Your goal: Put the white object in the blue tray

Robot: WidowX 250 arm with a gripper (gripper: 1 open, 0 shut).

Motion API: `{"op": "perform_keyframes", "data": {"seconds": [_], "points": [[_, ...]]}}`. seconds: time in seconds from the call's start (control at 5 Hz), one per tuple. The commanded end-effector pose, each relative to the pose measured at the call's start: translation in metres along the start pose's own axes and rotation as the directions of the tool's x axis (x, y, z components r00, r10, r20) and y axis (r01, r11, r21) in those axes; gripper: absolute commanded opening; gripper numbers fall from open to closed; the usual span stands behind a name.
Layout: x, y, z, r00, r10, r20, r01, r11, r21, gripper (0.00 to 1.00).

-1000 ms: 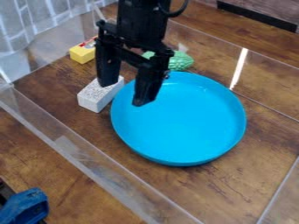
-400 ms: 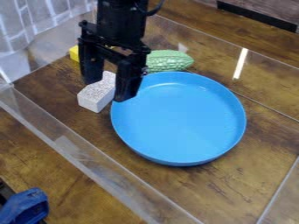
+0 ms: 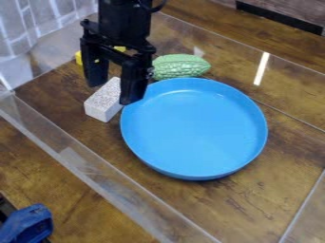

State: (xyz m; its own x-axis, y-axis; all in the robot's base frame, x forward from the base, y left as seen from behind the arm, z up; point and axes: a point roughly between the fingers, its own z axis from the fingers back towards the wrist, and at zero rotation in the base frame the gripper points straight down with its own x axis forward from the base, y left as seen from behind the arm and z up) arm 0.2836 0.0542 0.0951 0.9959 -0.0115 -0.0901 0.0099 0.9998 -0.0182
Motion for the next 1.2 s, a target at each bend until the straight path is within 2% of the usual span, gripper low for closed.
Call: {"op": "perform_keyframes", "data": {"seconds": [0.0, 0.6, 1.0], "points": [[0.003, 0.008, 0.002, 0.999, 0.016, 0.028, -0.016, 1.000, 0.001, 1.00], [0.012, 0.041, -0.026, 0.999, 0.026, 0.047, -0.025, 0.999, -0.020, 1.00], [0.026, 0.053, -0.038, 0.997, -0.005, 0.074, 0.006, 1.000, -0.017, 1.00]]}}
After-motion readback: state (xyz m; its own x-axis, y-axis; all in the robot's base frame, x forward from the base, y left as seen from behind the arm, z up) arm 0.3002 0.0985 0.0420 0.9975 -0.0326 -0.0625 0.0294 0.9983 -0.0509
